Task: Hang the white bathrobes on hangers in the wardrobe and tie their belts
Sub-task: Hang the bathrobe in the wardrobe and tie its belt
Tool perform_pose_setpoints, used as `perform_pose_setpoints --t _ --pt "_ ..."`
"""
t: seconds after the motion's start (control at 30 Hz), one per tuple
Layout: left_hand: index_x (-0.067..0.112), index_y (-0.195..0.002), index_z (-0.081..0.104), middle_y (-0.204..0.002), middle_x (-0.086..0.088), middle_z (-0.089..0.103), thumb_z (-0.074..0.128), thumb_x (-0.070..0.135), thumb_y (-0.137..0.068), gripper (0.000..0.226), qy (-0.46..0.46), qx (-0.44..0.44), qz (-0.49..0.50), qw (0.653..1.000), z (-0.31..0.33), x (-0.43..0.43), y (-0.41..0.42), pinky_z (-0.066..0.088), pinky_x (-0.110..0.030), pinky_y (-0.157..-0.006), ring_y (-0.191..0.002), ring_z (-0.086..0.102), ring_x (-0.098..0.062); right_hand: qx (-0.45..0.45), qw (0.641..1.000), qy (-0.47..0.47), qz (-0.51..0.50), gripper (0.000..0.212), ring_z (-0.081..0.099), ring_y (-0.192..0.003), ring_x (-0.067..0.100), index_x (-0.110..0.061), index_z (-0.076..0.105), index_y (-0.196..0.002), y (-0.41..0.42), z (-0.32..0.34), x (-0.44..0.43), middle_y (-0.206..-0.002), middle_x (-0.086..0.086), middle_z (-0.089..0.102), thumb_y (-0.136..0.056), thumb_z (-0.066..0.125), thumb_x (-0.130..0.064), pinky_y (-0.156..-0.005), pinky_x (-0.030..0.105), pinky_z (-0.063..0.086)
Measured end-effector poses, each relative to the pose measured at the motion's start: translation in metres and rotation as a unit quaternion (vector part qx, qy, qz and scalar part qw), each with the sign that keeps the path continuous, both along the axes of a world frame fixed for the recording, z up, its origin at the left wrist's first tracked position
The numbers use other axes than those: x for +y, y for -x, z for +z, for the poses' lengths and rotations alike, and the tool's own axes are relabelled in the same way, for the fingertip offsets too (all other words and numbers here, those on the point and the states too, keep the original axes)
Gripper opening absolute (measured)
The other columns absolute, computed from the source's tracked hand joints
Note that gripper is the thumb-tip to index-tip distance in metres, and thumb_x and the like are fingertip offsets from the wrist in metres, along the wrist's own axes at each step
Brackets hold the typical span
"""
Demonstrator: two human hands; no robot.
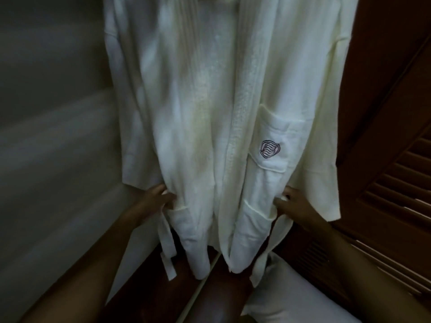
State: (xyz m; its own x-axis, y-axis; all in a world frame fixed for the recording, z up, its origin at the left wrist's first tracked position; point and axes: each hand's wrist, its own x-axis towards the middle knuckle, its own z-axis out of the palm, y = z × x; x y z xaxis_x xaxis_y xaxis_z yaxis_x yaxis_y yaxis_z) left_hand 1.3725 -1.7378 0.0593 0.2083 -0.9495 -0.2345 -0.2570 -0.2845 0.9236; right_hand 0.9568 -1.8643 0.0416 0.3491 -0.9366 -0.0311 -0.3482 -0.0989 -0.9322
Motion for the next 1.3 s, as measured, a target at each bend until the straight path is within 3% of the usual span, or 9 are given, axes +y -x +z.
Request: perform_pose_setpoints --t 0.2,0.3,0.4,0.5,0.83,0.93,1.13,1.2,1.3 --pt "0.04 -0.121 0.065 -0.101 0.015 0.074 0.072 0.044 -0.092 0.029 0.002 -0.059 0.025 0.998 -0.003 -0.008 0.012 0.055 -0.028 -0.068 -0.081 0.068 -0.003 0.081 0.996 -0.034 -0.016 0.049 0.07 -0.101 0.017 -0.017 0.066 -0.129 -0.018 -0.008 0.011 -0.117 -0.001 0.072 -0.086 0.081 -0.034 -0.088 0.038 0.059" --pt "0.025 -0.118 0.069 -0.111 0.003 0.075 0.071 0.04 -0.094 0.028 0.011 -0.105 0.078 0.991 -0.009 -0.017 0.01 0.06 -0.033 -0.086 -0.086 0.07 -0.003 0.041 0.994 -0.077 -0.059 0.065 0.072 -0.093 0.032 -0.007 0.062 -0.133 -0.01 -0.008 0.015 -0.116 0.013 0.071 -0.082 0.077 -0.044 -0.082 0.055 0.06" --pt "0.014 -0.119 0.069 -0.113 -0.008 0.072 0.07 0.03 -0.096 0.027 -0.023 -0.191 0.085 0.978 0.001 -0.022 0.001 0.056 -0.02 -0.067 -0.072 0.07 -0.007 0.046 0.997 0.0 -0.069 0.099 0.07 -0.091 0.031 -0.004 0.058 -0.133 0.003 0.003 0.013 -0.118 0.022 0.068 -0.06 0.072 -0.07 -0.079 0.043 0.061" --pt "0.012 -0.119 0.074 -0.117 -0.01 0.074 0.071 0.035 -0.093 0.035 -0.043 -0.305 0.065 0.949 0.006 -0.023 -0.016 0.043 -0.022 -0.073 -0.101 0.07 -0.024 0.162 0.98 0.065 -0.1 0.071 0.06 -0.12 0.039 0.005 0.049 -0.142 0.01 0.014 0.006 -0.133 0.024 0.061 -0.086 0.063 -0.036 -0.093 0.027 0.041" --pt "0.011 -0.115 0.062 -0.117 -0.015 0.063 0.076 0.04 -0.09 0.041 -0.026 -0.25 0.17 0.953 -0.05 0.044 -0.042 0.044 -0.032 -0.085 -0.108 0.063 -0.032 0.231 0.966 -0.029 -0.116 0.022 0.064 -0.091 0.028 -0.01 0.063 -0.1 0.051 -0.019 0.007 -0.106 0.013 0.068 -0.096 0.07 -0.031 -0.078 0.038 0.05" --pt "0.015 -0.118 0.067 -0.117 -0.014 0.069 0.068 0.052 -0.092 0.046 -0.147 -0.236 0.153 0.948 -0.063 0.055 -0.058 0.046 -0.033 -0.082 -0.103 0.065 -0.031 0.228 0.964 -0.105 -0.089 0.021 0.064 -0.08 0.026 -0.014 0.064 -0.09 0.066 -0.016 0.009 -0.093 0.015 0.069 -0.088 0.079 -0.029 -0.066 0.036 0.048" --pt "0.013 -0.117 0.071 -0.111 -0.008 0.073 0.08 0.02 -0.084 0.034 -0.215 -0.209 0.062 0.952 -0.1 0.097 -0.058 0.053 -0.032 -0.074 -0.087 0.067 -0.016 0.067 0.958 -0.27 -0.074 0.047 0.066 -0.111 0.034 0.0 0.073 -0.113 0.062 -0.016 0.032 -0.115 0.016 0.073 -0.082 0.084 -0.034 -0.093 0.044 0.054" --pt "0.016 -0.12 0.07 -0.114 -0.006 0.073 0.087 0.025 -0.079 0.045 -0.235 -0.186 0.038 0.953 -0.11 0.117 -0.051 0.054 -0.03 -0.075 -0.091 0.067 -0.016 0.084 0.968 -0.226 -0.065 0.078 0.067 -0.11 0.03 -0.004 0.073 -0.116 0.069 -0.033 0.039 -0.117 0.011 0.073 -0.063 0.09 -0.058 -0.097 0.044 0.053" --pt "0.011 -0.128 0.066 -0.113 -0.006 0.07 0.092 0.034 -0.072 0.066 -0.248 -0.16 0.067 0.953 -0.122 0.143 -0.036 0.049 -0.023 -0.066 -0.088 0.065 -0.015 0.194 0.974 -0.097 -0.068 0.064 0.061 -0.118 0.027 -0.012 0.061 -0.135 0.071 -0.05 0.056 -0.127 0.005 0.065 -0.083 0.079 -0.045 -0.094 0.033 0.044"
